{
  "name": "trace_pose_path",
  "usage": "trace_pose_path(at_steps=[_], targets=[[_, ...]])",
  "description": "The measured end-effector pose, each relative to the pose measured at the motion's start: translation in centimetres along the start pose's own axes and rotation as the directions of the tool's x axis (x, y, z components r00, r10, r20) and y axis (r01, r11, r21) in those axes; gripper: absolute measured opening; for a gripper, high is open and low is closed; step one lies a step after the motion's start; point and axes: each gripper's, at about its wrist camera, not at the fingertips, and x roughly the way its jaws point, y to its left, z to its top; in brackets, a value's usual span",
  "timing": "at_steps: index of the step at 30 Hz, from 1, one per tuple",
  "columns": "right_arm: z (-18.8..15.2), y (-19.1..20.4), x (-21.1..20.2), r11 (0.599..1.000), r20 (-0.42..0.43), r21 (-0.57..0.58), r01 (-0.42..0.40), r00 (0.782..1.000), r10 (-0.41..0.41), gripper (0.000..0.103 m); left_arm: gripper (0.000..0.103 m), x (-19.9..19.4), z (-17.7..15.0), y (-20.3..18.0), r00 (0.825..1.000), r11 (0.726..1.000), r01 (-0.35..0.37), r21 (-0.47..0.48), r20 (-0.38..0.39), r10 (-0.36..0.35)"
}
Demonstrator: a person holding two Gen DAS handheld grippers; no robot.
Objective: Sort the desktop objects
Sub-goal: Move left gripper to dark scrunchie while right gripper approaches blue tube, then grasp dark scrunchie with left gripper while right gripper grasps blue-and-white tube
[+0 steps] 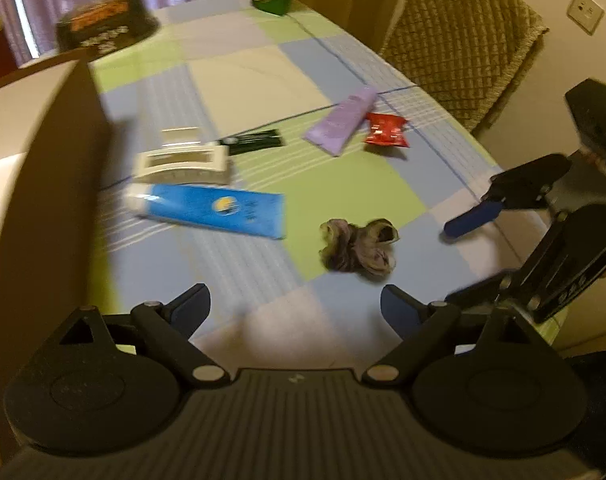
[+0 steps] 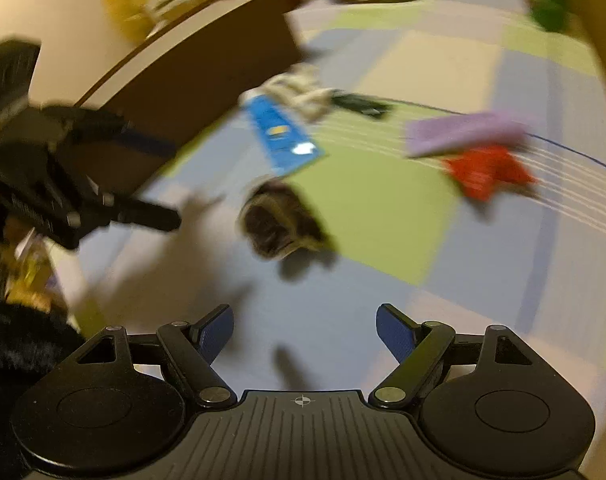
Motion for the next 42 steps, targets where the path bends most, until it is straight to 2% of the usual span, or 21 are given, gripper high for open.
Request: trace_pose_path(at_steps=[5,7,8,10,14,15,17,19,20,21,23,24,29,34,36,37,42], targets=[[-1.0,-2.5,-3.3,0.993,0.057,0.101,0.066,0.996,-0.072,0.081,0.09,3.0,1.1,-2.6,0.997,0.997,0.073,0.023,0.014,-0.074],[-1.4,-3.3,-4.3,0.988,0.071,0.131,0.086,0.993,-0.096,0.081,0.088,4.5,1.4,-3.7,0.997,0.997,0.076,0.033,0.013,-0.076],[-1.4,-3.4,-4.7,0.986,0.072,0.135,0.093,0.992,-0.103,0.081,0.084,5.4,1.5,-4.1,0.998,0.997,0.068,0.039,0.004,-0.069],[-1.5,-3.7,-5.2,0.985,0.075,0.136,0.104,0.991,-0.115,0.081,0.063,6.7,1.2,-4.6,0.999,0.998,0.047,0.051,-0.024,-0.046],[-0.3,-3.5,-5.1,0.991,0.082,0.107,0.083,0.992,-0.092,0.081,0.057,6.8,0.1,-5.2,0.999,0.996,-0.005,0.085,-0.043,0.008],[0.1,-3.3,-4.6,0.993,0.082,0.093,0.074,0.993,-0.081,0.081,0.057,6.4,-0.2,-4.9,0.999,0.997,-0.01,0.072,-0.046,0.014],[0.9,-2.8,-3.8,0.997,0.084,0.061,0.054,0.995,-0.06,0.081,0.065,5.4,-0.8,-4.3,0.999,0.999,-0.013,0.037,-0.044,0.015],[1.9,-2.2,-2.7,0.999,0.089,0.03,0.037,0.995,-0.039,0.081,0.065,5.1,-0.9,-3.8,0.999,1.0,-0.016,0.01,-0.034,0.016],[2.4,-1.9,-2.2,0.999,0.089,0.016,0.033,0.995,-0.034,0.081,0.06,5.0,-1.0,-3.6,0.999,1.0,-0.018,-0.003,-0.03,0.018],[3.0,-1.6,-1.7,1.0,0.089,0.002,0.031,0.996,-0.031,0.081,0.04,5.1,-1.0,-3.4,1.0,1.0,-0.01,-0.014,-0.028,0.009],[4.0,-1.1,-1.1,0.999,0.095,-0.032,0.028,0.995,-0.025,0.081,0.032,5.3,-0.9,-3.4,1.0,1.0,0.005,-0.024,-0.021,-0.006],[4.5,-0.8,-0.9,0.999,0.099,-0.046,0.026,0.995,-0.021,0.081,0.022,5.1,-0.9,-3.5,1.0,1.0,0.008,-0.013,-0.015,-0.008],[6.8,0.3,0.9,0.994,0.103,-0.107,0.01,0.995,0.001,0.081,0.02,1.6,-1.5,-2.1,0.999,0.998,-0.051,-0.034,0.019,0.051],[9.7,3.3,3.9,0.972,0.116,-0.236,-0.021,0.992,0.05,0.081,0.02,-5.4,-1.2,1.2,0.984,0.984,-0.145,-0.106,0.092,0.155],[11.1,4.7,5.4,0.955,0.112,-0.294,-0.036,0.991,0.072,0.069,0.02,-8.2,-0.9,2.7,0.971,0.973,-0.186,-0.137,0.123,0.203],[11.8,5.3,6.3,0.949,0.106,-0.312,-0.045,0.991,0.082,0.055,0.021,-9.3,-0.7,3.5,0.965,0.967,-0.205,-0.151,0.132,0.225],[15.0,7.8,11.1,0.918,0.071,-0.392,-0.061,0.993,0.096,0.055,0.021,-12.5,-0.6,6.3,0.948,0.947,-0.243,-0.212,0.154,0.278]])
